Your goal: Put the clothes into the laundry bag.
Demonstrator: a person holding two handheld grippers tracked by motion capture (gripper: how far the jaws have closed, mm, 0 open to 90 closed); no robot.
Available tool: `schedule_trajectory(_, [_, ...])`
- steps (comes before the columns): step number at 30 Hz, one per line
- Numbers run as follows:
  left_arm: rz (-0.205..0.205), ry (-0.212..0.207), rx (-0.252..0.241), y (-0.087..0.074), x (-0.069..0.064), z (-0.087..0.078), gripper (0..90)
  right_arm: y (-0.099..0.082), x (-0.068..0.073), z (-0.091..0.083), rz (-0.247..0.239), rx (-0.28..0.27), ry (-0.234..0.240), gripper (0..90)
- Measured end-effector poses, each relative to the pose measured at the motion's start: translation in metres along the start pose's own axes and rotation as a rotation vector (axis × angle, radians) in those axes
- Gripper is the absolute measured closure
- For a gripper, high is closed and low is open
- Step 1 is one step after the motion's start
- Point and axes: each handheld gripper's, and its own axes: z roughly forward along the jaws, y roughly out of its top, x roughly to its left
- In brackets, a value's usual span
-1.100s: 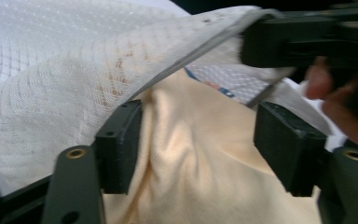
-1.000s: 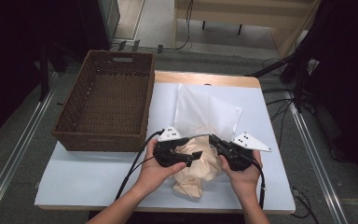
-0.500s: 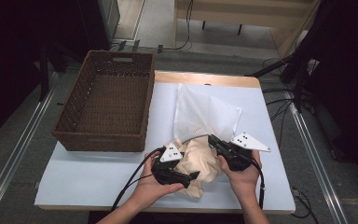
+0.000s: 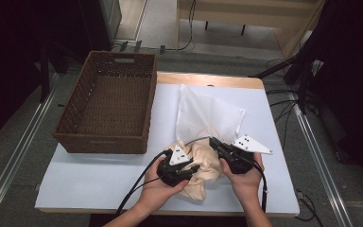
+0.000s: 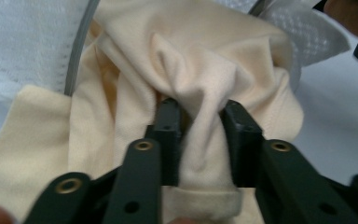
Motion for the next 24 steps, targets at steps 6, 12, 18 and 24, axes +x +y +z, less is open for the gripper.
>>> schedule_trajectory(6, [-0.024,-0.017,-0.057,0.020,0.001,-0.001,85.3,0.000,0.005,0.000,-0.009,-0.011,0.008,90.0])
schedule_trajectory(12, [-0.073,0.030,-0.123,0.040,0.009,0.013,86.6,0.002,0.009,-0.002,-0.016,-0.021,0.009,90.0])
schedule_trajectory(18, [-0.066,0.176,-0.165,0.045,0.017,0.043,86.4,0.003,0.007,-0.004,-0.015,-0.033,0.002,90.0])
schedule_trajectory(24, [-0.128,0.022,-0.077,0.037,0.039,0.059,73.0,0.000,0.003,-0.003,-0.002,-0.020,-0.005,90.0])
